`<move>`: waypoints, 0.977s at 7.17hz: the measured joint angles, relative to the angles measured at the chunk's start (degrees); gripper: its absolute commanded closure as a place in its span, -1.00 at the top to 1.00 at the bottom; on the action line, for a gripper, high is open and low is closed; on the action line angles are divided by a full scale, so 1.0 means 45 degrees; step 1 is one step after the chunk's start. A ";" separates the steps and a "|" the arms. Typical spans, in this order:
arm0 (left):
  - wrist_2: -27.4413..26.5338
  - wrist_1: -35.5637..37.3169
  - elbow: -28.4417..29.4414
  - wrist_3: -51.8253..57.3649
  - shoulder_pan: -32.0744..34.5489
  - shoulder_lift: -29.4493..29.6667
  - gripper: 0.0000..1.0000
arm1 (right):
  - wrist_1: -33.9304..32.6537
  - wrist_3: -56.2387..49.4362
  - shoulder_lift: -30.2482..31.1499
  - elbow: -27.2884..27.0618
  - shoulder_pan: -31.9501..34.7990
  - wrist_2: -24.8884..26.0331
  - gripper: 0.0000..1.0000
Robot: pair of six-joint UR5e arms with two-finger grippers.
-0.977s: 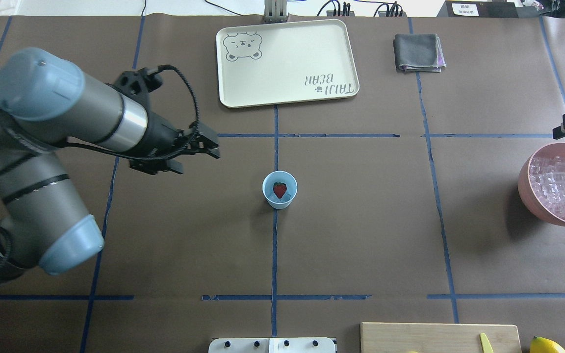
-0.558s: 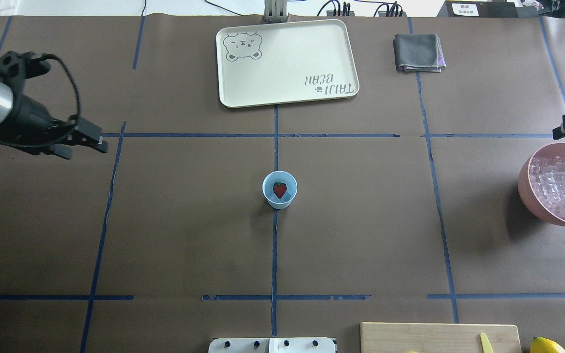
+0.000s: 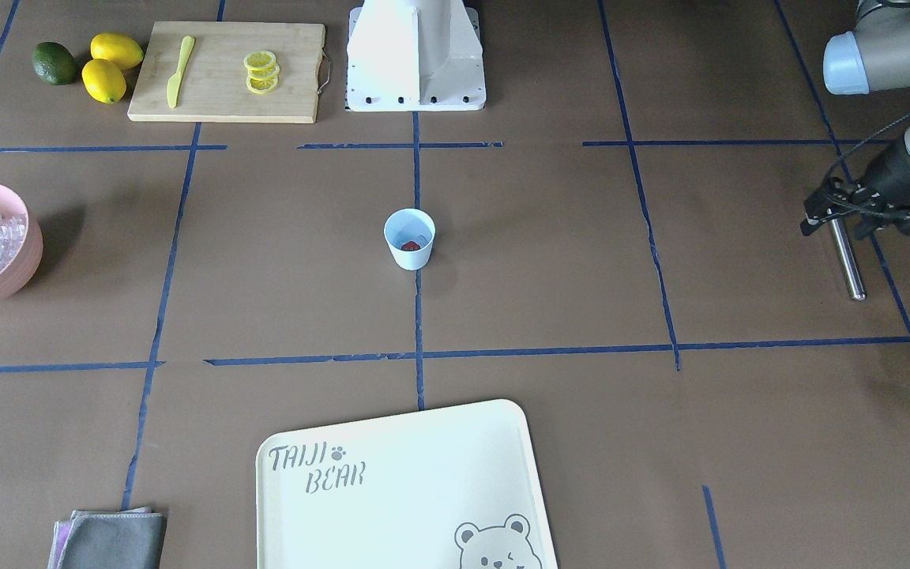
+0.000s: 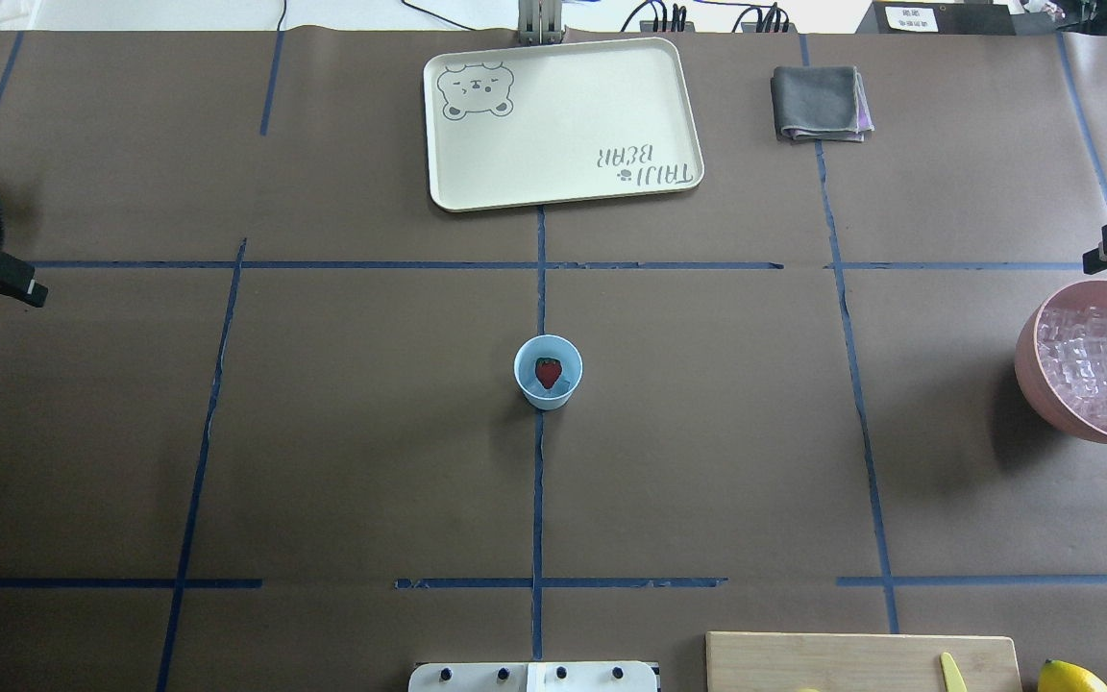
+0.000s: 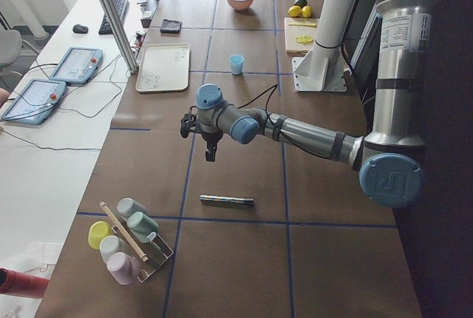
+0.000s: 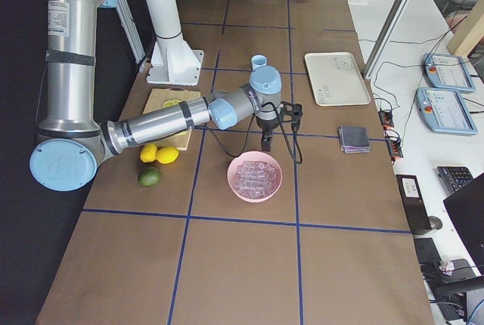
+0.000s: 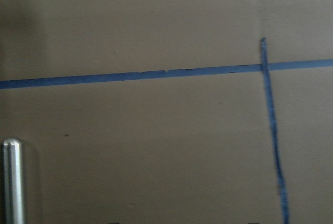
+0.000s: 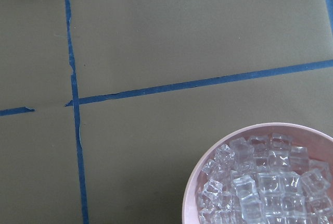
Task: Mash ice and strawberries in cup
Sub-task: 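Withdraw the left gripper back toward the steel muddler, then lower the left gripper over the steel muddler to grasp it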
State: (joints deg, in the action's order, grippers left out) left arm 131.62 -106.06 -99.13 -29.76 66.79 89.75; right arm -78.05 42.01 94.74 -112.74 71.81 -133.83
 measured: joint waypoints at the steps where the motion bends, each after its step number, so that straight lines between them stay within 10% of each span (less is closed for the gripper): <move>1: 0.0020 -0.0014 0.1108 0.0306 0.0134 0.0192 0.69 | 0.0006 0.0000 0.0001 -0.0026 0.0000 0.0000 1.00; 7: 0.0068 -0.0764 0.4467 0.0494 0.0112 0.0898 0.67 | 0.0021 0.0000 0.0017 -0.0120 -0.0001 -0.0008 1.00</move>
State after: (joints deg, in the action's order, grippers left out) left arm 131.92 -109.50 -79.03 -27.54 67.30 93.79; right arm -77.96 42.01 94.82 -113.28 71.80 -133.87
